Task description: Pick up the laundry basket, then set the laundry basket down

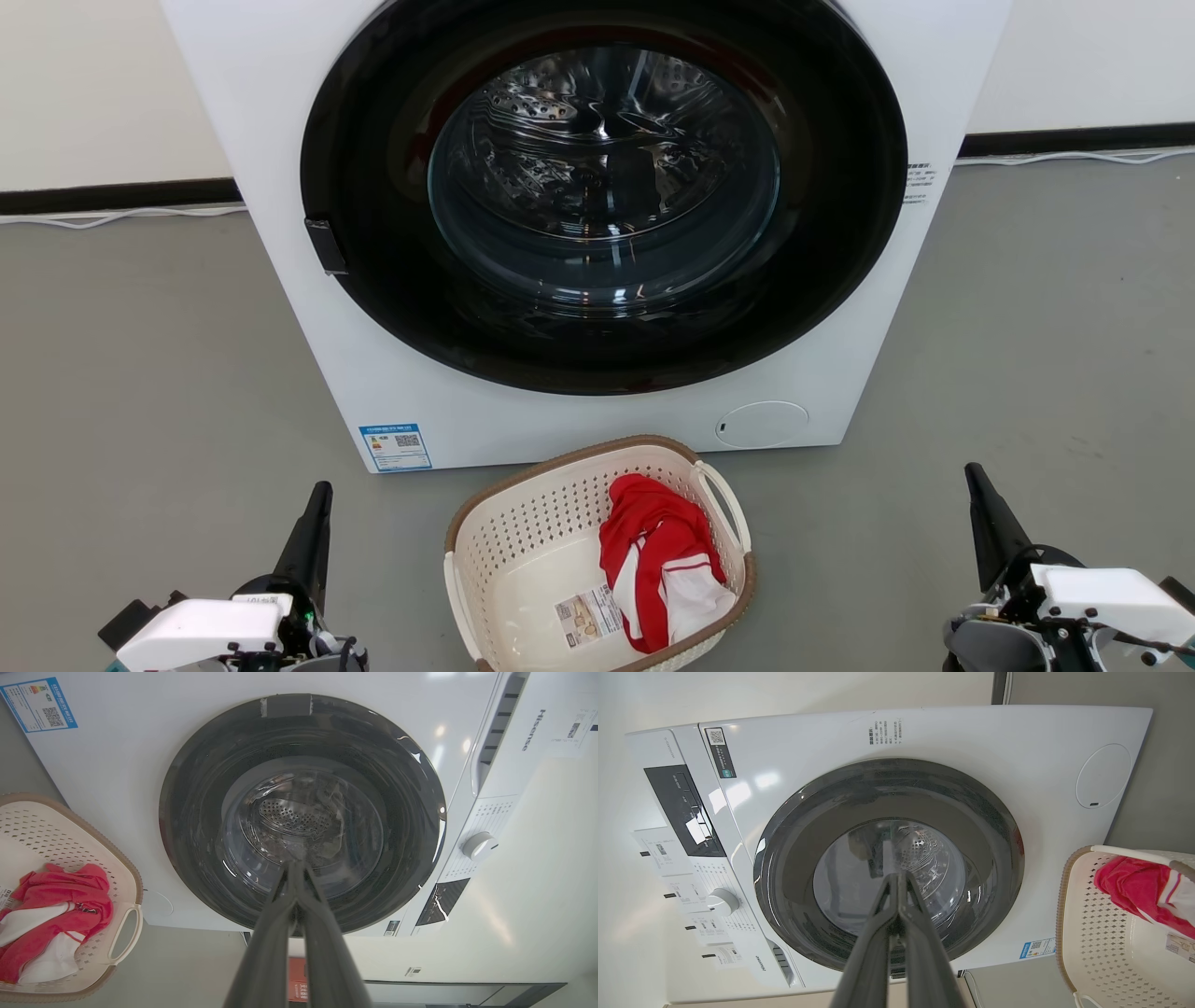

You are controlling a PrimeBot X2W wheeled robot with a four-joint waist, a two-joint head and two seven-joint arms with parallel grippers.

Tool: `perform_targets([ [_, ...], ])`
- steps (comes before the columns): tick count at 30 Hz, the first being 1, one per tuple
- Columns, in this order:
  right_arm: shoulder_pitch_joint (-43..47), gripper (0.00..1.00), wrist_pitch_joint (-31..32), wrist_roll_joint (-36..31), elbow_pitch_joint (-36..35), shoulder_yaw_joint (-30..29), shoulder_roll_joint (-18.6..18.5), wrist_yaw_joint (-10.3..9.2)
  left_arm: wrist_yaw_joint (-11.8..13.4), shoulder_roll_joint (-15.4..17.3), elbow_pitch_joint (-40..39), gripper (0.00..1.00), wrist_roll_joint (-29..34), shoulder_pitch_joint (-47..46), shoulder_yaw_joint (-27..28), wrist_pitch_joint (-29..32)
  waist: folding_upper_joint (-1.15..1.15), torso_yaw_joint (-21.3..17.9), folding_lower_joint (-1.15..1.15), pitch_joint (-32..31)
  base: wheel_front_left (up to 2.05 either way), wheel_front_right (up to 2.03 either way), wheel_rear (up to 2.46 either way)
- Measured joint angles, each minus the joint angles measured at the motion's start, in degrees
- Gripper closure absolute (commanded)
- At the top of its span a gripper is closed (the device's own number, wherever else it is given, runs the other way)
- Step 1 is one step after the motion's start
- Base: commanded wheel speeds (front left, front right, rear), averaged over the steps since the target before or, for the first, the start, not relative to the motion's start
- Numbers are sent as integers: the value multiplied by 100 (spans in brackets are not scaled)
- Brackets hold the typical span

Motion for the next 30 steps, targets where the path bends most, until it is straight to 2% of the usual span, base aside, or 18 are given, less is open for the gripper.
perform_targets([
  [30, 0, 100, 0, 0, 0, 0, 0, 0, 0, 0, 0, 100, 0, 0, 0, 0, 0, 0, 0, 0, 0, 0, 0],
])
